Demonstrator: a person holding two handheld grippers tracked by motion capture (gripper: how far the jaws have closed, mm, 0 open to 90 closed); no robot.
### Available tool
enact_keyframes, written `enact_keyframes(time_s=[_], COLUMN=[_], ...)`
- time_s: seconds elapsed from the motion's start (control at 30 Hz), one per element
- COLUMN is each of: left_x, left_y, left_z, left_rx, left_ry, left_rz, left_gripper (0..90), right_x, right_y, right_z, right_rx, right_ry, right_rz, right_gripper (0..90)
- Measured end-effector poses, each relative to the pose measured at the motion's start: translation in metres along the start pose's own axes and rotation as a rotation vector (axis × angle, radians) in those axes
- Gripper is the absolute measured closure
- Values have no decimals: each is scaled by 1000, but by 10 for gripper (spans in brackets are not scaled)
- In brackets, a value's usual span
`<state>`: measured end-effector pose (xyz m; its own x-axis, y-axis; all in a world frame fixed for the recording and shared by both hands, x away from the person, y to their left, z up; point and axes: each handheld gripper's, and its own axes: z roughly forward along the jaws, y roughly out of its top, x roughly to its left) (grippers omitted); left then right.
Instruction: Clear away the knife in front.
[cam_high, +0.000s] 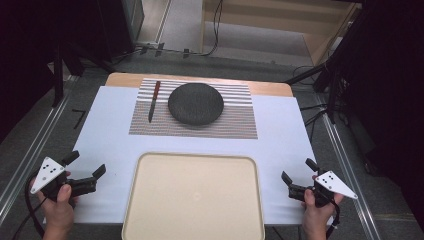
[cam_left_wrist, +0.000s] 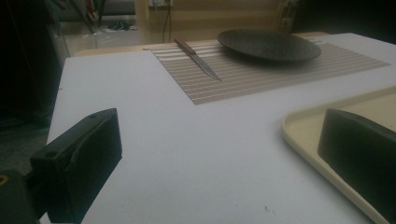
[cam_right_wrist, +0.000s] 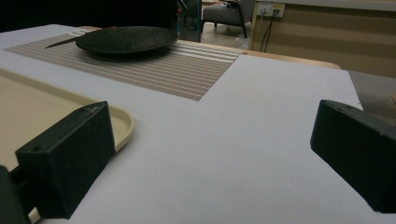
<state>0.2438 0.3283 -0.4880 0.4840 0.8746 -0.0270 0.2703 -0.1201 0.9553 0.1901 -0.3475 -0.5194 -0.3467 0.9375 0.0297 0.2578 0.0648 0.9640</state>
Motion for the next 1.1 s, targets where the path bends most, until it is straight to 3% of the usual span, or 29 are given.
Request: enact_keyframes(time_s=[0.13,0.33,0.43,0.67,1.1], left_x=[-2,-2,-5,-17,-23], left_y=[1,5,9,25,48], left_z=[1,-1,0,0,4], left_rx=[11,4,6,-19,-24], left_ry=[2,10,17,-20,-4], left_rz=[15,-10,-2,25,34], left_gripper=[0,0,0,0,0], right_x=[1,3,3,4,5], right_y=[0,0,0,0,0], right_z=[1,2,3,3,3], right_rx=[-1,5,7,14,15], right_ry=[0,14,19,21,20], right_rz=[-9,-30,-39,-34,-39], right_gripper=[0,0,0,0,0])
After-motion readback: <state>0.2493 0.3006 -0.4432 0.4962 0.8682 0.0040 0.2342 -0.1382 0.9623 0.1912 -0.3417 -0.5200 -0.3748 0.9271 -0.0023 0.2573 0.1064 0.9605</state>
